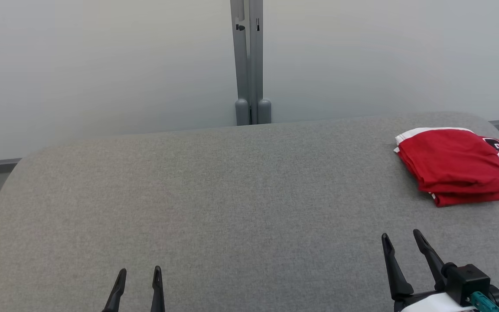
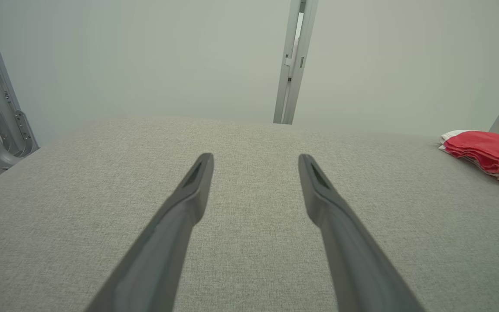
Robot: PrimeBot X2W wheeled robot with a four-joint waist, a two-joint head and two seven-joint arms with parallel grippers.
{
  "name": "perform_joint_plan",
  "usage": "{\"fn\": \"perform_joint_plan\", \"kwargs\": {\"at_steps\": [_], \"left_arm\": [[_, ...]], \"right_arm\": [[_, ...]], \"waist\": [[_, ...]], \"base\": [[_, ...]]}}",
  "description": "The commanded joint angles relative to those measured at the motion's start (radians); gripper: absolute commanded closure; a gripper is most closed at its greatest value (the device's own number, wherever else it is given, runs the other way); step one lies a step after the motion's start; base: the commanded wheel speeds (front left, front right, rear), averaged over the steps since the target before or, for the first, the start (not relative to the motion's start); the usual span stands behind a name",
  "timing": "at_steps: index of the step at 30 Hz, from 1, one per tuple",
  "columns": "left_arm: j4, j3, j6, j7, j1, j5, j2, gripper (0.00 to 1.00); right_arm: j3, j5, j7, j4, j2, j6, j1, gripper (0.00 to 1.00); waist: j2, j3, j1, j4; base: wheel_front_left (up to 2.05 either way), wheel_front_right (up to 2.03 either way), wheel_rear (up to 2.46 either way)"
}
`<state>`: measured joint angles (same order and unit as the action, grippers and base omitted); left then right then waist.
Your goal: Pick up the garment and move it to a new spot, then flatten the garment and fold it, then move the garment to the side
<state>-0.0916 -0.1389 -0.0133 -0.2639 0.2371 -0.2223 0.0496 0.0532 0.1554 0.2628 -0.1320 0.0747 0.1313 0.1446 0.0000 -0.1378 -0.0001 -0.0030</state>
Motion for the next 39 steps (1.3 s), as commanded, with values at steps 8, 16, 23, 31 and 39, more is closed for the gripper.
{"fn": "perform_joint_plan", "kwargs": {"at_steps": [8, 16, 23, 31, 39], "left_arm": [[-0.008, -0.009, 0.001, 0.000, 0.021, 0.012, 0.002, 0.00], [-0.016, -0.015, 0.007, 0.000, 0.009, 0.011, 0.000, 1.00], [-0.037, -0.005, 0.000, 0.021, -0.011, -0.092, 0.003, 1.00], [-0.053, 0.016, -0.013, 0.054, -0.051, -0.243, 0.010, 1.00], [-0.067, 0.036, -0.026, 0.085, -0.087, -0.378, 0.015, 1.00]], "right_arm": [[0.007, 0.009, 0.002, -0.005, 0.007, -0.001, 0.022, 0.00], [0.014, 0.014, 0.000, -0.007, 0.008, 0.000, 0.014, 1.00], [0.004, 0.117, -0.025, -0.029, 0.002, 0.000, 0.001, 1.00], [-0.014, 0.267, -0.063, -0.039, 0.000, 0.000, -0.029, 1.00], [-0.030, 0.401, -0.098, -0.047, -0.001, 0.000, -0.056, 1.00]], "waist": [[0.0000, -0.008, 0.0001, 0.008], [0.0000, -0.007, 0.0001, 0.011], [0.0000, -0.001, 0.0001, 0.011], [0.0000, 0.008, 0.0001, 0.011], [0.0000, 0.017, 0.0001, 0.010]], "base": [[0.00, 0.00, 0.00], [0.00, 0.00, 0.00], [0.00, 0.00, 0.00], [0.00, 0.00, 0.00], [0.00, 0.00, 0.00]]}}
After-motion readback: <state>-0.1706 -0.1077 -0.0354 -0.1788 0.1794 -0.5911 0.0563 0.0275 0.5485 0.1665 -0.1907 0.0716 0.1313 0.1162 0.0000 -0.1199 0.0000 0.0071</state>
